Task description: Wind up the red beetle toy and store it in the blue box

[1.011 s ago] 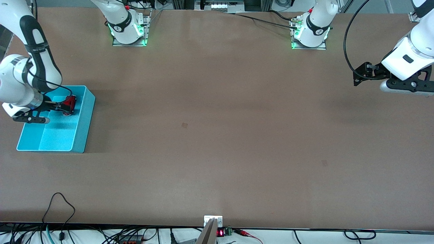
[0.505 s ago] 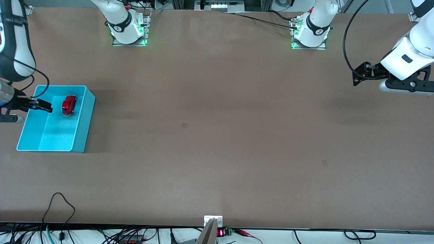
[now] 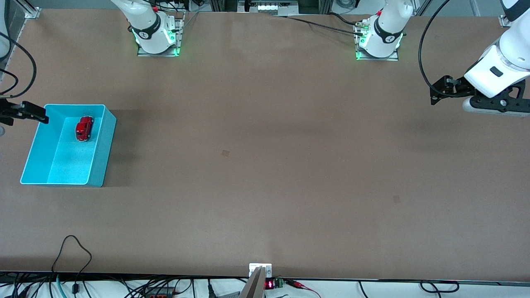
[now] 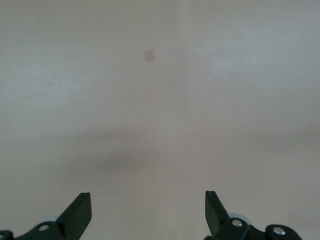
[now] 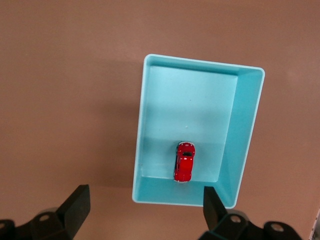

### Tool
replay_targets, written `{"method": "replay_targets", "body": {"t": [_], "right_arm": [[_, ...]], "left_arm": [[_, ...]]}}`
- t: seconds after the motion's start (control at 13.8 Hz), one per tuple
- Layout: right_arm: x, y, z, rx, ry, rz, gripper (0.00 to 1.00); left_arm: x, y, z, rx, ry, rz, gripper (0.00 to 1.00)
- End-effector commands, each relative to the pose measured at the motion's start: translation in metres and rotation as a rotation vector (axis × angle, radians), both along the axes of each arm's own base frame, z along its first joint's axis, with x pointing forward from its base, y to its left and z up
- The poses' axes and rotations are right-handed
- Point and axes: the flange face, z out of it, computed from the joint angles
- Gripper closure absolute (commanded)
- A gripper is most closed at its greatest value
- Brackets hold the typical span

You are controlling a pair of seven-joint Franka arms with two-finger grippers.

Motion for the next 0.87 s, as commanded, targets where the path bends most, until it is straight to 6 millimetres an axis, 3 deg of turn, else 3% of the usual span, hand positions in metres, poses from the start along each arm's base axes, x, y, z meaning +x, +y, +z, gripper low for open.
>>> {"method": "replay_targets", "body": {"t": [0.0,0.14,0.29,0.51,0.79], "right_arm": [[-0.007,0.020,0.029,0.012,0.030,0.027,0.00],[-0.011,0.026,0.053,0.021,0.042,0.025,0.00],[-0.016,0.029,0.066,0.031,0.037,0.023,0.00],[-0.017,0.038,0.072,0.080,0.006,-0.123,0.00],[-0.023,0.052,0.079,0.079,0.014,-0.158,0.00]], "left_arm": [[0.002,-0.006,0.004,0.007,0.001,-0.002,0.00],[0.002,-0.006,0.004,0.006,0.001,-0.007,0.00],[0.003,-0.009,0.004,0.005,-0.002,-0.010,0.00],[0.004,-0.008,0.004,0.005,-0.002,-0.010,0.00],[0.004,-0.006,0.003,0.005,-0.001,-0.013,0.00]]}}
